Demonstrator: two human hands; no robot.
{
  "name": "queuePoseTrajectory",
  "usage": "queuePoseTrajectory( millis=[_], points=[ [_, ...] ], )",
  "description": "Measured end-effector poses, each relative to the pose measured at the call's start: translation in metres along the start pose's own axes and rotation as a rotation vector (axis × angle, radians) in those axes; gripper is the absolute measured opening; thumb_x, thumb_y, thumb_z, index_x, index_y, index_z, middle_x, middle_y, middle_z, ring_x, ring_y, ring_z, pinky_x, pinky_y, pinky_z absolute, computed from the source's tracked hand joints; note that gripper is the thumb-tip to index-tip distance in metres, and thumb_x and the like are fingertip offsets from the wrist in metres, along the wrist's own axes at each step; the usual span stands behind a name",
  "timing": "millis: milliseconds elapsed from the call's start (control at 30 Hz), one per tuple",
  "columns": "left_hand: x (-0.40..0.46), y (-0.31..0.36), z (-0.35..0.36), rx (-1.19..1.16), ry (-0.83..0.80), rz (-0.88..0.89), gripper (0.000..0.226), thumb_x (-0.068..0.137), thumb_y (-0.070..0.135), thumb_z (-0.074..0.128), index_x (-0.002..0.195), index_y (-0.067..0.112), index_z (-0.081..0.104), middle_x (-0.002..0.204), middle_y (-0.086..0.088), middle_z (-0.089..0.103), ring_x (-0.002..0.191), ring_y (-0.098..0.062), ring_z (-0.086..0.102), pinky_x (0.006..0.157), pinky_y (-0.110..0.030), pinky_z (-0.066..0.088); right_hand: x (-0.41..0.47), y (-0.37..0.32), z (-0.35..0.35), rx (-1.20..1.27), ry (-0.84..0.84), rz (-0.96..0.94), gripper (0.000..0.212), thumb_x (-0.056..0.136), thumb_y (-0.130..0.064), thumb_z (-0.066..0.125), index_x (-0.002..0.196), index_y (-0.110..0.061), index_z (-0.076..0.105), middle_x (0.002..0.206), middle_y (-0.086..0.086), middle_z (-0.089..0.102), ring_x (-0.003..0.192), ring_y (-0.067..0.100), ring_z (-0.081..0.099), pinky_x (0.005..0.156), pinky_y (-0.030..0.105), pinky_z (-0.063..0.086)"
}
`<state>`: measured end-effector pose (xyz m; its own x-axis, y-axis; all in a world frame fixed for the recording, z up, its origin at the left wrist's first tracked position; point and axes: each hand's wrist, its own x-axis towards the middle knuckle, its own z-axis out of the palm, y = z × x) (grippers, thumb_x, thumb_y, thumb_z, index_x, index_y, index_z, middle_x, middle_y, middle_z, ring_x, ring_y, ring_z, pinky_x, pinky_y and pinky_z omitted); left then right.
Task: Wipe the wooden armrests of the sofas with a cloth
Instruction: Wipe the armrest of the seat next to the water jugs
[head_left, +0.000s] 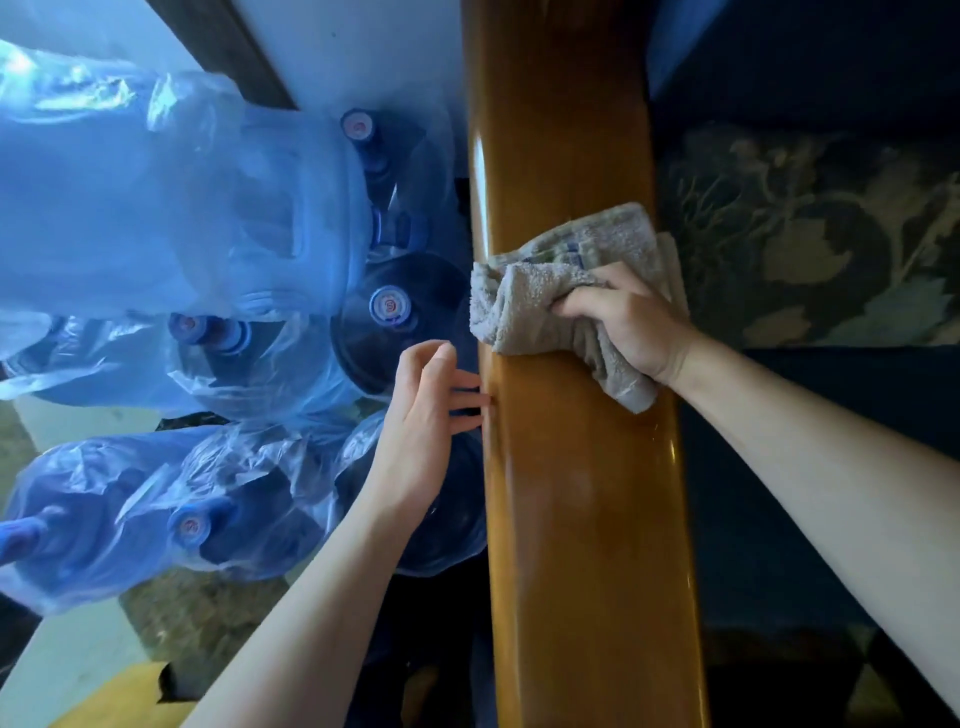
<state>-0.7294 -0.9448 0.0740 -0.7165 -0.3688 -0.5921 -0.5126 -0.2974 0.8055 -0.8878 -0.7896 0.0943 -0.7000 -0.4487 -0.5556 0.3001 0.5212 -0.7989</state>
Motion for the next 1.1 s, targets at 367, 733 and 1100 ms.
queuePoseTrajectory(
  millis=[367,733,1100],
  points=[
    [-0.115,-0.076,-0.020,0.672,-0.291,0.262,0.068,0.098,0.014,0.040,0.159,0.041,0.029,0.157,0.015,0.047,0.140,-0.004,0.048,0.112,-0.040,0.045,-0.172,0.120,0.090,-0.082,0.262,-0.253,0.035,0.090,-0.036,0.058,0.119,-0.026,0.076,0.120,-0.021,0.073,0.122,-0.004,0.062,0.111,0.029,0.046],
    [-0.159,-0.105,-0.021,0.796,-0.281,0.298,0.067,0.079,0.012,0.043,0.140,0.037,0.054,0.160,0.014,0.030,0.129,0.015,0.044,0.097,-0.007,0.040,-0.295,0.177,0.211,-0.601,0.519,-0.190,0.072,0.092,-0.035,0.057,0.161,-0.029,0.035,0.167,-0.014,0.035,0.156,0.009,0.030,0.129,0.034,0.017],
    [-0.019,-0.033,0.005,0.869,-0.146,0.454,0.048,0.097,0.008,0.065,0.142,0.027,0.060,0.155,-0.007,0.043,0.129,-0.016,0.053,0.101,-0.033,0.052,-0.183,0.160,0.118,-0.851,0.363,-0.439,0.064,0.099,-0.062,0.043,0.152,-0.028,0.053,0.167,-0.007,0.039,0.157,0.013,0.030,0.130,0.048,0.015]
  ],
)
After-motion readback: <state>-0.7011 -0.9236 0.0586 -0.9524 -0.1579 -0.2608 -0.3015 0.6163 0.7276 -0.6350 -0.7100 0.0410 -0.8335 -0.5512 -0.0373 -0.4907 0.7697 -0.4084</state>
